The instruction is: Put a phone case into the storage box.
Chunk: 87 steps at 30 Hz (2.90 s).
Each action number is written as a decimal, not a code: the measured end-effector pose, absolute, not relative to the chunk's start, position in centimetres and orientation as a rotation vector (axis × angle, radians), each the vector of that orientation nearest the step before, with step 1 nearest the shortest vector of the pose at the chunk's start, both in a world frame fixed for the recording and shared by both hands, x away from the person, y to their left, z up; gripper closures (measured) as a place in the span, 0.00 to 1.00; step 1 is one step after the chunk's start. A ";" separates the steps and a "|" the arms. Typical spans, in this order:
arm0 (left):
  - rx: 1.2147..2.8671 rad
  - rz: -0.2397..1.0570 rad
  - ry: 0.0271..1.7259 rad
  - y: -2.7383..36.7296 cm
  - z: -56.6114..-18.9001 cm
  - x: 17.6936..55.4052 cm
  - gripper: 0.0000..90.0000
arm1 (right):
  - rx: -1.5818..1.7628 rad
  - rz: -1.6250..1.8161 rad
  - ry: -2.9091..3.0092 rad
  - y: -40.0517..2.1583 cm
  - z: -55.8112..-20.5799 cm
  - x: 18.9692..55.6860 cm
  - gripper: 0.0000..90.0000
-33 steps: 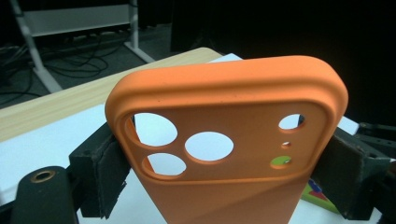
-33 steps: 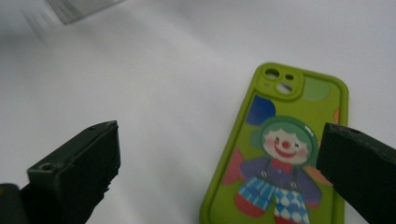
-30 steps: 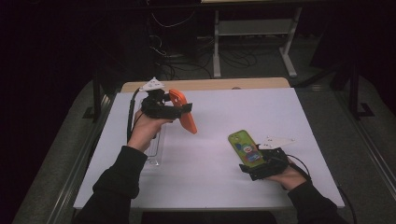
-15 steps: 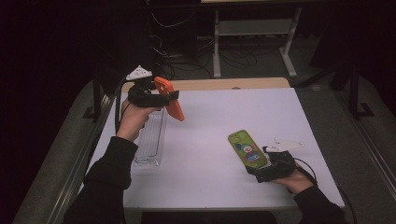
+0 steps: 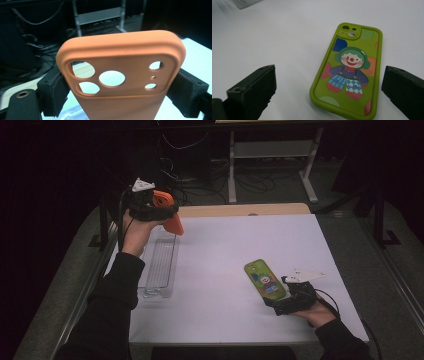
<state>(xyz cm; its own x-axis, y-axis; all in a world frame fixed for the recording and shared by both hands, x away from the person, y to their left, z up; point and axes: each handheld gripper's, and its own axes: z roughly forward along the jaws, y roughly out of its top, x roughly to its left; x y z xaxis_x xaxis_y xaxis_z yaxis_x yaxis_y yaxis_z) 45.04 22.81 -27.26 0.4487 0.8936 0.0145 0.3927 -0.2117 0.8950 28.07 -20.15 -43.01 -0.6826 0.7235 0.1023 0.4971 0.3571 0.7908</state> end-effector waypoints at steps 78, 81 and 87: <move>1.882 0.889 1.456 23.0 -36.3 51.9 0.01 | 1.054 1.287 2.356 -20.4 -42.7 27.9 0.00; 1.875 0.882 1.435 23.6 -35.7 51.5 0.01 | 1.055 1.285 2.358 -20.4 -42.8 27.9 0.00; 1.889 0.853 1.392 24.5 -34.2 50.6 0.00 | 1.055 1.282 2.359 -20.3 -42.8 27.9 0.00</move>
